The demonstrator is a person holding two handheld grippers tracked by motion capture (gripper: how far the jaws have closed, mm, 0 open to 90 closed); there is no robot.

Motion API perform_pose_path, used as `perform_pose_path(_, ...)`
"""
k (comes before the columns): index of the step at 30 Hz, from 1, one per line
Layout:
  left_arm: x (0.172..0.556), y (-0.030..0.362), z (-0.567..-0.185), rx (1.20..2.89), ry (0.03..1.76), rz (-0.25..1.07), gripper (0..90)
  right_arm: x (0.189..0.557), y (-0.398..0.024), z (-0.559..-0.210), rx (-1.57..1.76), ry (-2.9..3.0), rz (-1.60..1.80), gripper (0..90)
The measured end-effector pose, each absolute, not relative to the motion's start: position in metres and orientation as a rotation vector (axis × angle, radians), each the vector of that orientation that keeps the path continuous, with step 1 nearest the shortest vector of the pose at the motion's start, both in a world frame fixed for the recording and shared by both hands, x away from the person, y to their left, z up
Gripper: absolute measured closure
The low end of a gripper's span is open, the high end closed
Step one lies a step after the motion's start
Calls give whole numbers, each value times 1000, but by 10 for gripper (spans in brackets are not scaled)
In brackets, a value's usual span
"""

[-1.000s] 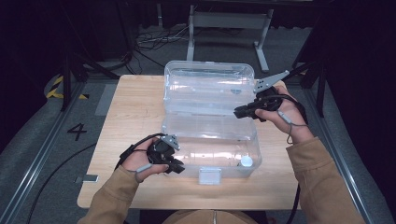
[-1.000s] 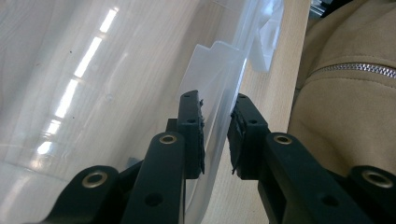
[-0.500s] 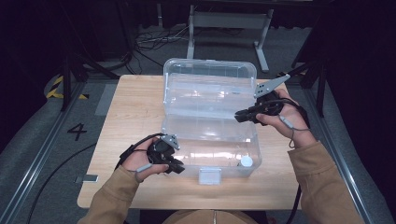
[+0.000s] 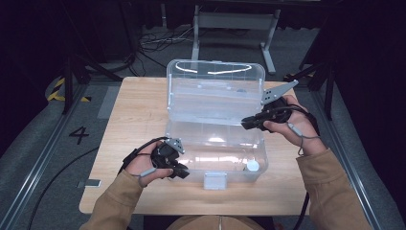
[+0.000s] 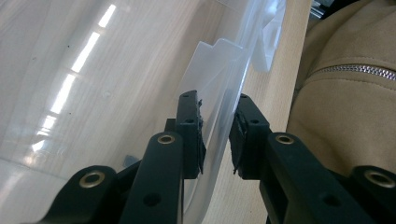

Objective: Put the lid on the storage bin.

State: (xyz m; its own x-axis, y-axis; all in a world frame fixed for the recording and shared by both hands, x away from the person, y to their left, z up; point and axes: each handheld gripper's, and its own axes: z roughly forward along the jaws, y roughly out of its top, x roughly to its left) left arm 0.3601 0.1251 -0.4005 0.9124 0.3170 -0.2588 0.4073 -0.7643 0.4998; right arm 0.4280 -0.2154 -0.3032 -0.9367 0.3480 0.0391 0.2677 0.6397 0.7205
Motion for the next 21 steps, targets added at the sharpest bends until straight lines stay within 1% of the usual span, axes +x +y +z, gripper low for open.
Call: perform_pose_path(21,360,124,-402,2511,535,-222,748,416,-215,-305,477,2776,1152,837)
